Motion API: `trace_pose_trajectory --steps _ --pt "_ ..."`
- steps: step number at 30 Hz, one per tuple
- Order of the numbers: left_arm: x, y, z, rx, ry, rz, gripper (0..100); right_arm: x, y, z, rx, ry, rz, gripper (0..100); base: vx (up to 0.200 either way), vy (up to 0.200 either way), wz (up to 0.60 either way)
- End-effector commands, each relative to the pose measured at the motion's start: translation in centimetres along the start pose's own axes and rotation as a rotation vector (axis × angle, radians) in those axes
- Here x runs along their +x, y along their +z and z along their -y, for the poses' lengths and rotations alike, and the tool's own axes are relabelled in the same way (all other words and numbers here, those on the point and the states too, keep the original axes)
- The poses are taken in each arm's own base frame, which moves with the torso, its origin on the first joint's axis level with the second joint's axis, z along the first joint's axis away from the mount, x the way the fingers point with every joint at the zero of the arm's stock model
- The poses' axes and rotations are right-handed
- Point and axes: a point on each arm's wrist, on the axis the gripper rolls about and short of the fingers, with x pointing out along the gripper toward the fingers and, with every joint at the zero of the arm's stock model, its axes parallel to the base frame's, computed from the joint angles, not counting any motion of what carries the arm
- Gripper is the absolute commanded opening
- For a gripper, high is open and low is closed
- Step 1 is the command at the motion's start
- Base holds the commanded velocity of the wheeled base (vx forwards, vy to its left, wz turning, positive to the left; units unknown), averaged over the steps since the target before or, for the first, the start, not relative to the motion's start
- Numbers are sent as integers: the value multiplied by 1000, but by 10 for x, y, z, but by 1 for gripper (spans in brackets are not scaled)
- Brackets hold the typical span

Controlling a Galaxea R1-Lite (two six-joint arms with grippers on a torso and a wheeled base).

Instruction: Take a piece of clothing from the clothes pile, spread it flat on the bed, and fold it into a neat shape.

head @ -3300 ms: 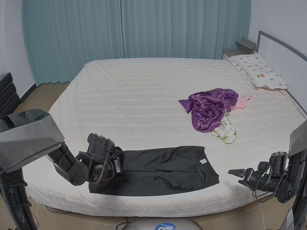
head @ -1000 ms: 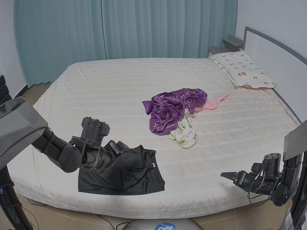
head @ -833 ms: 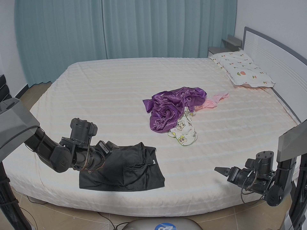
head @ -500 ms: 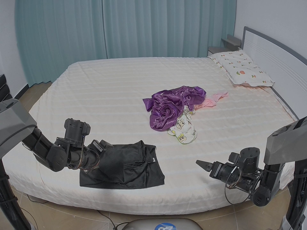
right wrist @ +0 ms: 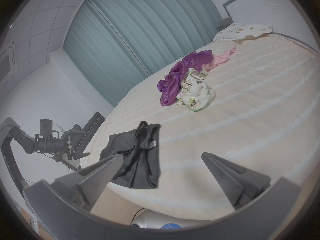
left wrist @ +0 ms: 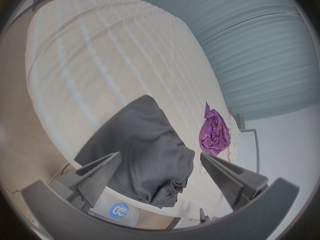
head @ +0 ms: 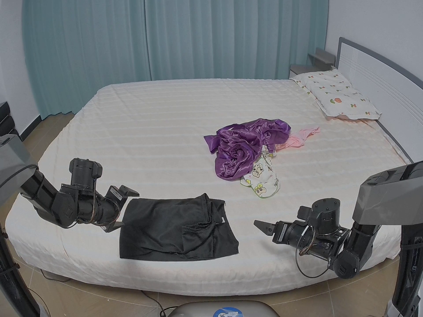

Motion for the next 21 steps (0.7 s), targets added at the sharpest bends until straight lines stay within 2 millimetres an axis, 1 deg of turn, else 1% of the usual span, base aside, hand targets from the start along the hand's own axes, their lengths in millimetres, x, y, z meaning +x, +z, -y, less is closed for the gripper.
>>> trace_pose_trajectory --steps 1,6,14,18,21 --pt "0 9 -3 -16 -3 12 100 10 4 -11 -23 22 24 100 0 200 0" --pt "7 12 -7 -26 13 10 100 16 9 -16 -81 29 44 100 0 200 0" --pt "12 11 -9 -29 25 3 100 24 10 -22 -198 27 31 100 0 200 0" --pt "13 11 -10 -28 29 1 100 28 9 -25 -233 18 3 100 0 0 0" --pt "14 12 -12 -39 34 1 100 31 7 -28 -299 16 -10 100 0 0 0"
